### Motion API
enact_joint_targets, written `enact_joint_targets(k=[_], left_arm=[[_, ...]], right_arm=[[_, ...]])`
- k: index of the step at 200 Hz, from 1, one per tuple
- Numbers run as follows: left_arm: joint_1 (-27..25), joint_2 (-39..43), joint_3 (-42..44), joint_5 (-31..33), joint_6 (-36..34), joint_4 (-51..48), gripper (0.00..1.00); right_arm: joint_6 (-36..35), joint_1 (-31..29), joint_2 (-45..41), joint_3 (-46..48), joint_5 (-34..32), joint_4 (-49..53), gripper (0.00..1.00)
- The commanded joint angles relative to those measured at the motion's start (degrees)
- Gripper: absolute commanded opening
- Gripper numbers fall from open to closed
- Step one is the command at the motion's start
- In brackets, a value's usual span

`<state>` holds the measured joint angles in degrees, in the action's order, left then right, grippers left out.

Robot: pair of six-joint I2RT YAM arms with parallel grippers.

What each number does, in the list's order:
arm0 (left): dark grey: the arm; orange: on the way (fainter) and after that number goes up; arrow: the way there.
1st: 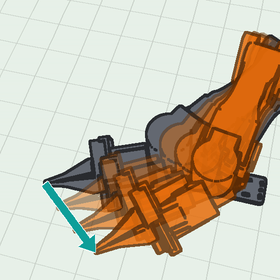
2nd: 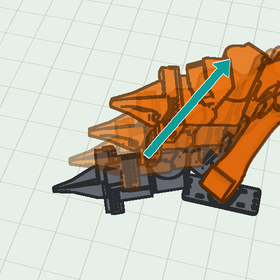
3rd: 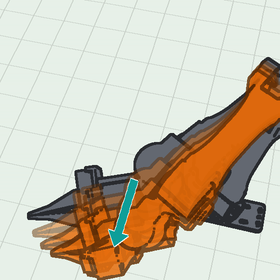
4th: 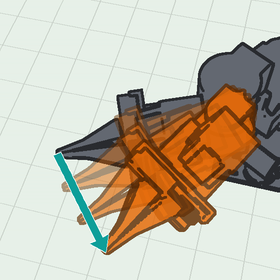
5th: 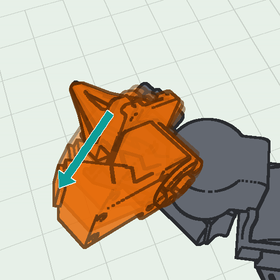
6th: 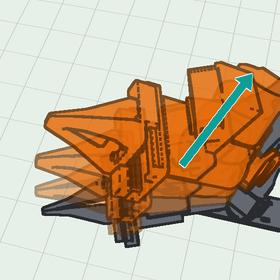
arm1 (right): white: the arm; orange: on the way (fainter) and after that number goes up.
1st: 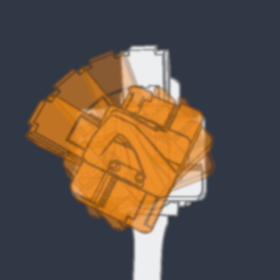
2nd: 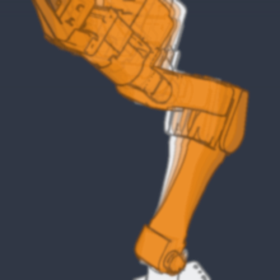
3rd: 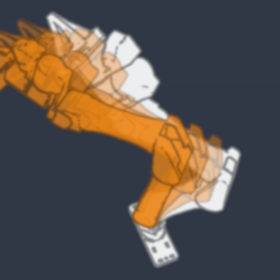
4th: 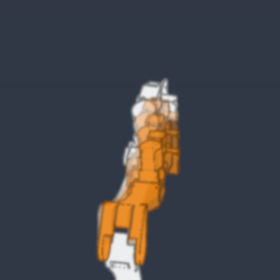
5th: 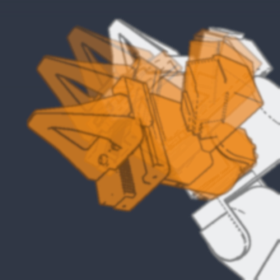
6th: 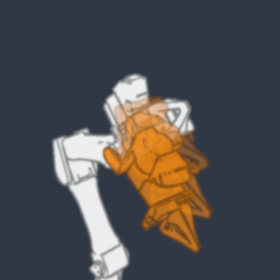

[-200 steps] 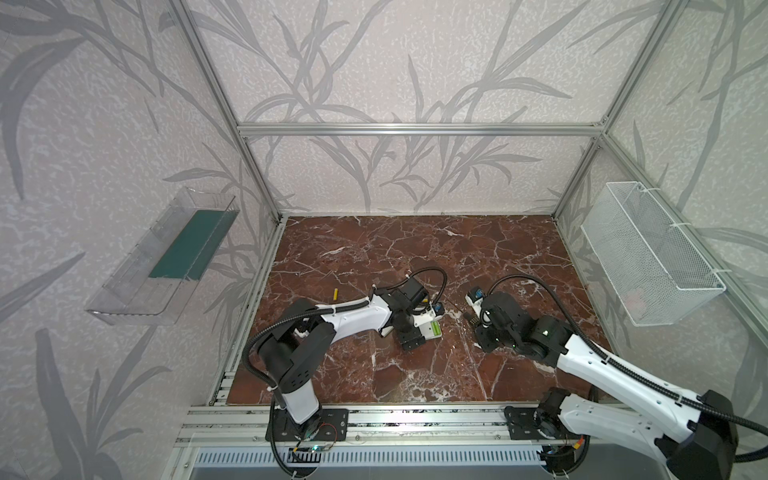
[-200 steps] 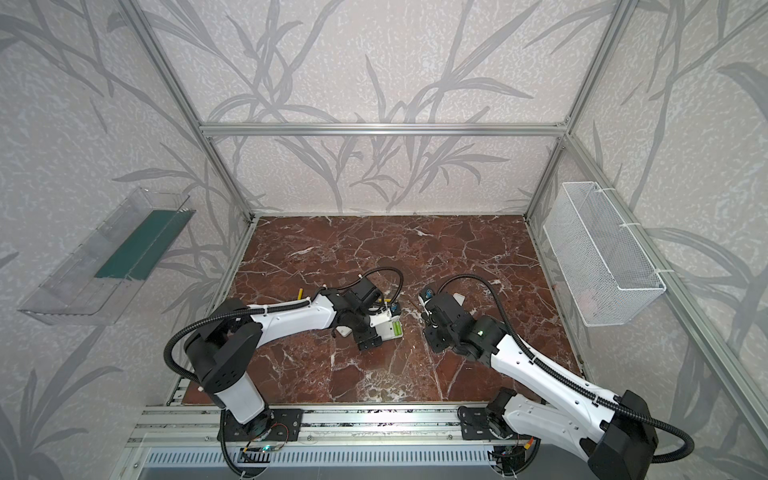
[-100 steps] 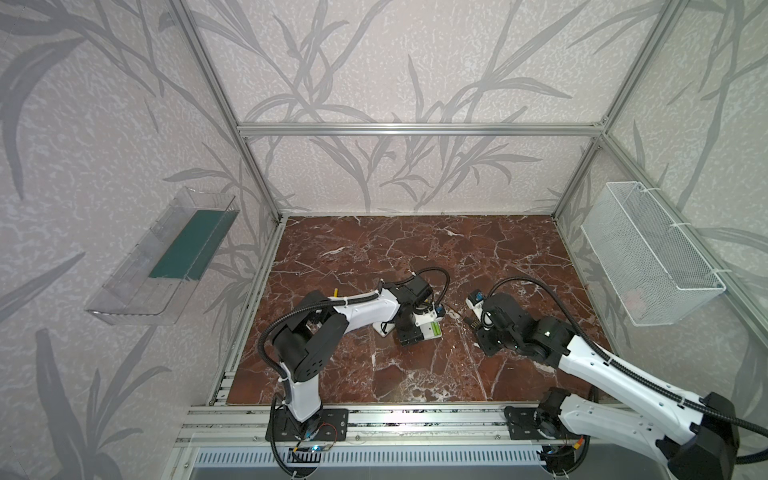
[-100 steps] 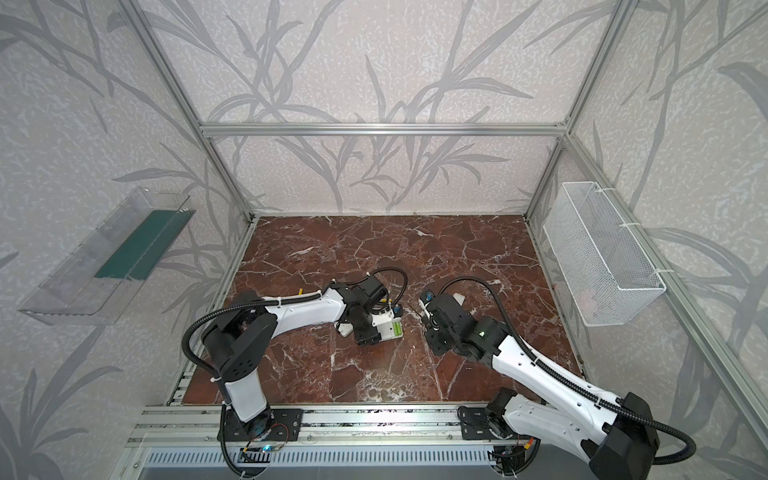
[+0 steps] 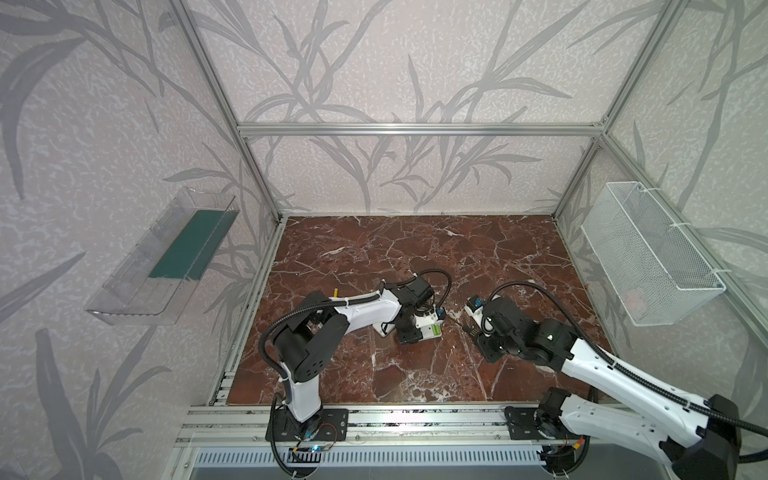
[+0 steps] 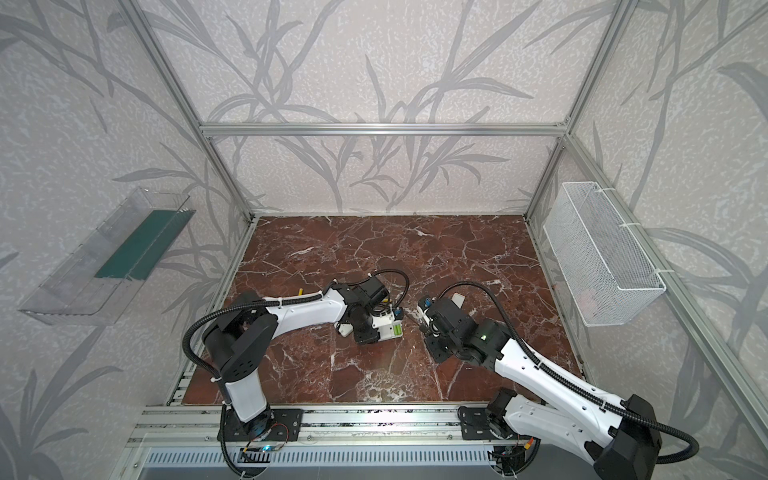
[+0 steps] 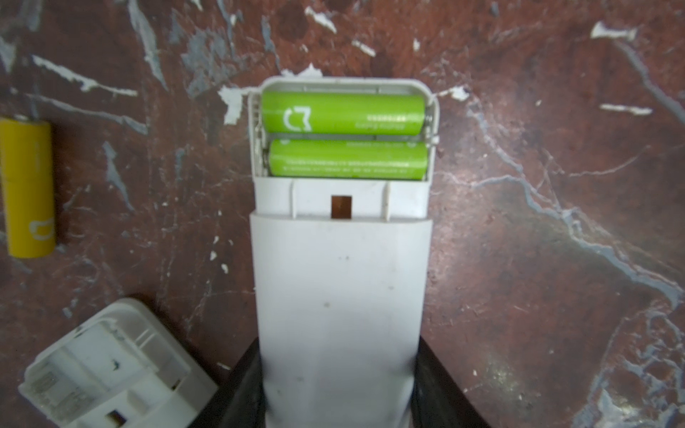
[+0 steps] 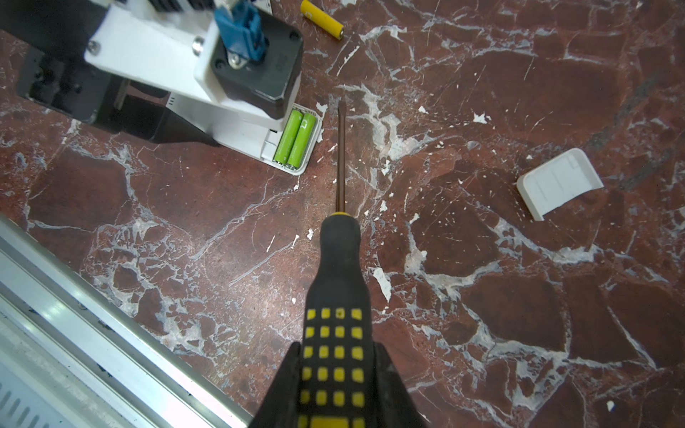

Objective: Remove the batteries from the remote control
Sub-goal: 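Grasp the battery remote with the left gripper while the right brings the screwdriver, then insert the screwdriver tip beside the nearer green battery with the right gripper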

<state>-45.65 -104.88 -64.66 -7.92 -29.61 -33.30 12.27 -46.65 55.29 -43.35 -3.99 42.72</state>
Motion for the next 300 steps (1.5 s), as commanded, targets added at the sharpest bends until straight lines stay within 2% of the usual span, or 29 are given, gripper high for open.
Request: enact_joint_targets(k=[1, 76, 169, 174, 300], left_arm=[[0.00, -0.94, 1.73, 2.01, -1.56, -2.27, 0.49], [1.57, -0.83, 1.58, 1.32, -3.51, -3.97, 0.49], [3.47, -0.66, 1.64, 1.16, -4.96, -4.08, 0.49], [3.60, -0.70, 1.63, 1.17, -4.91, -4.06, 0.49], [3.57, -1.16, 2.04, 1.40, -3.96, -3.35, 0.49]], right_arm=[[1.46, -1.49, -0.88, -1.76, -0.29, 2.02, 0.00], [5.24, -6.76, -1.01, -0.90, -2.30, 2.56, 0.00], [6.23, -11.62, 0.66, -2.15, -4.51, 3.25, 0.00], [6.12, -13.30, 1.01, -2.35, -4.66, 3.24, 0.00], [8.62, -14.93, 3.01, -0.82, -4.27, 0.93, 0.00]])
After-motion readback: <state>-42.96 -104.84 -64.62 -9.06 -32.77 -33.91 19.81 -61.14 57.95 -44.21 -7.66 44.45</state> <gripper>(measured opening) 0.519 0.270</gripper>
